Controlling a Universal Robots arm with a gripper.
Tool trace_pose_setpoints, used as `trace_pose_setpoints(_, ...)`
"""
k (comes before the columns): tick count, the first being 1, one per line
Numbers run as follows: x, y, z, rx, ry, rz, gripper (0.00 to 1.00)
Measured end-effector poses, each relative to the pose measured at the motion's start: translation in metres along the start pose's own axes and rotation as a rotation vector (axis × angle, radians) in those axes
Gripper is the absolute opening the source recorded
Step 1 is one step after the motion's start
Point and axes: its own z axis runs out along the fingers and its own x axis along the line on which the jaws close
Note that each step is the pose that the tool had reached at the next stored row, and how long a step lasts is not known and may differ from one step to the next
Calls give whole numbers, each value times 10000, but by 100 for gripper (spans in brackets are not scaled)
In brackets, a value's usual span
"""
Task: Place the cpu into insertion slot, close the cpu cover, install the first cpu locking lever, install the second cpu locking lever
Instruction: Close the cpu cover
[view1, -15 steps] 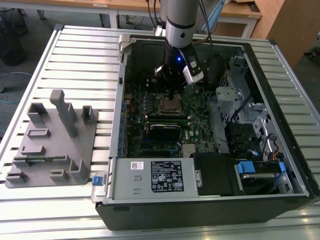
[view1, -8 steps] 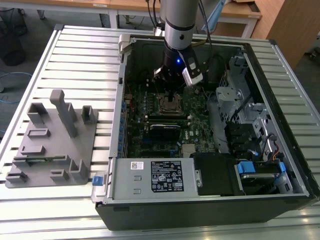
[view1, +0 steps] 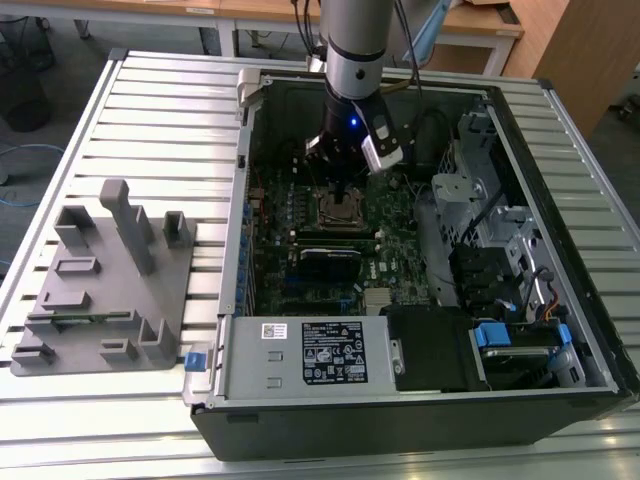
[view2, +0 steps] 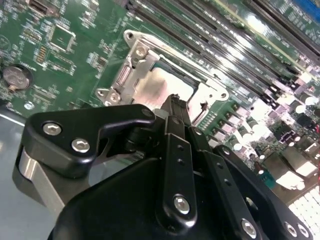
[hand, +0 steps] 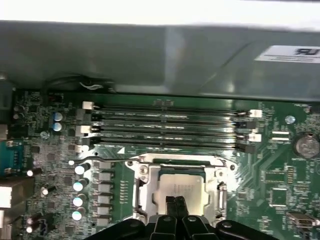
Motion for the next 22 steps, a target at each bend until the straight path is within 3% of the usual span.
trace_pose_setpoints(9,178,4,26,2,-37,-2,11)
trace_pose_setpoints(22,223,1,175,28,-37,-3,11)
